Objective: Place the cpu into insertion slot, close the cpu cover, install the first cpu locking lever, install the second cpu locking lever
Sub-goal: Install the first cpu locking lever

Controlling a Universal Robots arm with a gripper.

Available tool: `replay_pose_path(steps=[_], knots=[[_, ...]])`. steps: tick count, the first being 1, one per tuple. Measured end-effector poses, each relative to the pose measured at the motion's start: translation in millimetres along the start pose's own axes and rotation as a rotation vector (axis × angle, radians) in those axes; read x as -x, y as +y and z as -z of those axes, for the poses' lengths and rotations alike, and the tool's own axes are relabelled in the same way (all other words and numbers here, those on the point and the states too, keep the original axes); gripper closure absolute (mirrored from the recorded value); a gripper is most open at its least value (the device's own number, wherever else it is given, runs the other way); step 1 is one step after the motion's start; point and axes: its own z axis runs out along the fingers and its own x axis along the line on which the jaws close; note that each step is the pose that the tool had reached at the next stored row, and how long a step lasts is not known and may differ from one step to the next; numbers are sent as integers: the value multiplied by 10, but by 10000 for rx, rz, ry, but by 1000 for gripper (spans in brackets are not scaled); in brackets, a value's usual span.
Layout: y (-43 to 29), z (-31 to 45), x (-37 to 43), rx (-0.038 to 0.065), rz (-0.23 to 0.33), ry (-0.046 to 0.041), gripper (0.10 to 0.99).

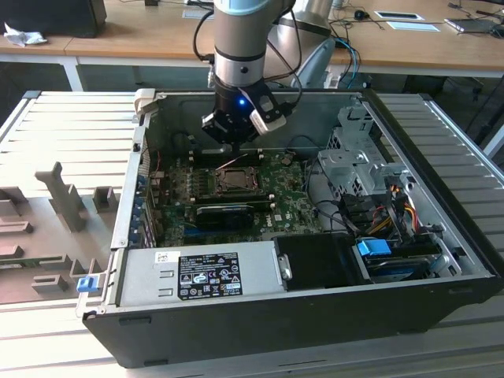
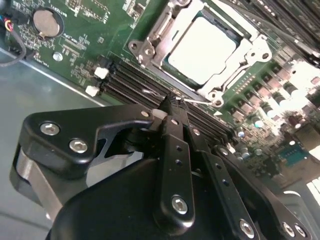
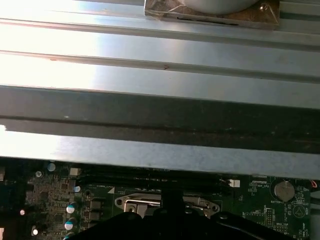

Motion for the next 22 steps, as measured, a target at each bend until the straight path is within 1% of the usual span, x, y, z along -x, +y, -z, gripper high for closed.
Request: replay_pose_path(steps=[4, 13, 22], knots=[[1, -29, 30, 1, 0, -1, 980], [25, -71, 54, 1, 0, -1, 980], [25, -161, 100, 1, -1, 0, 980]])
